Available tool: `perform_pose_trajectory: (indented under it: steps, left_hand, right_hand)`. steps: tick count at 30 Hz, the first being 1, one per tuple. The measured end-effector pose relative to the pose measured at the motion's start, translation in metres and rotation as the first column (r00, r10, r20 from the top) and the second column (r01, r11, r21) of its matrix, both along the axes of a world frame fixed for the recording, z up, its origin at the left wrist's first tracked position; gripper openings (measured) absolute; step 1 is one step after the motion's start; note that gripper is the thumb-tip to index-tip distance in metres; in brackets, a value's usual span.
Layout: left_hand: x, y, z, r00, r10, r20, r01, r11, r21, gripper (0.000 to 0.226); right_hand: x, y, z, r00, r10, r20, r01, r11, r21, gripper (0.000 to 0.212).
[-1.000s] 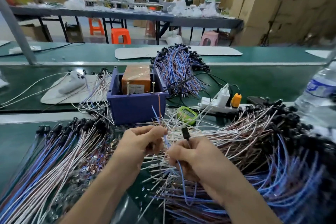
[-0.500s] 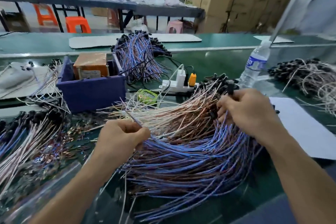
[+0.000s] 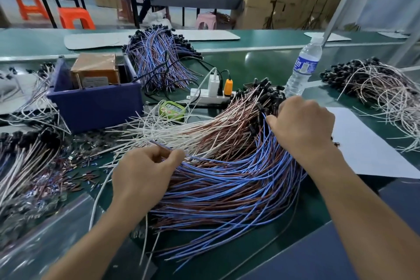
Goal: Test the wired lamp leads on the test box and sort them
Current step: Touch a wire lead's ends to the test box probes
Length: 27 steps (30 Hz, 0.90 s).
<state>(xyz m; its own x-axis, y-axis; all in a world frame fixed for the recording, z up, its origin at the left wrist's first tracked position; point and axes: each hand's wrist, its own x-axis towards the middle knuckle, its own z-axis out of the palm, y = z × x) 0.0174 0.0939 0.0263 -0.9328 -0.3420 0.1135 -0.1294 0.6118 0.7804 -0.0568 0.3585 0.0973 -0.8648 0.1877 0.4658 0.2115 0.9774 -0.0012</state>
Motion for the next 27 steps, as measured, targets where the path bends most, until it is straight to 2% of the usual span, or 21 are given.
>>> perform_pose_trajectory:
  steps: [2, 8, 10, 14, 18, 22, 27]
  left_hand:
    - [-0.002, -0.007, -0.001, 0.999, 0.043, -0.007, -0.043, 0.999, -0.018, 0.043]
    - [-0.01, -0.023, 0.004, 0.98, 0.193, -0.054, -0.194, 0.981, -0.01, 0.027]
    - [-0.01, -0.025, 0.003, 0.976, 0.203, -0.078, -0.205, 0.979, -0.02, 0.024]
    - [-0.011, -0.035, 0.004, 0.968, 0.228, -0.109, -0.234, 0.971, -0.047, 0.02]
    - [-0.018, -0.051, 0.007, 0.931, 0.311, -0.191, -0.331, 0.94, -0.084, 0.039]
    - [-0.02, -0.074, 0.014, 0.88, 0.412, -0.235, -0.463, 0.855, -0.234, 0.051]
    - [-0.02, -0.118, 0.022, 0.823, 0.53, -0.203, -0.566, 0.735, -0.373, 0.04]
  right_hand:
    - [0.001, -0.002, -0.002, 0.999, 0.035, -0.017, -0.035, 0.999, -0.004, 0.04]
    - [0.018, -0.034, -0.012, 0.974, 0.185, -0.133, -0.201, 0.972, -0.123, 0.044]
    - [0.023, -0.053, -0.017, 0.956, 0.279, -0.096, -0.291, 0.944, -0.158, 0.04]
    - [0.03, -0.09, -0.029, 0.862, 0.503, 0.059, -0.462, 0.828, -0.318, 0.026]
    - [0.032, -0.139, -0.039, 0.756, 0.655, 0.0, -0.567, 0.653, -0.502, 0.018]
    - [0.03, -0.198, -0.046, 0.661, 0.75, -0.007, -0.608, 0.531, -0.59, 0.014]
    - [0.022, -0.262, -0.051, 0.578, 0.815, 0.051, -0.576, 0.451, -0.681, 0.02]
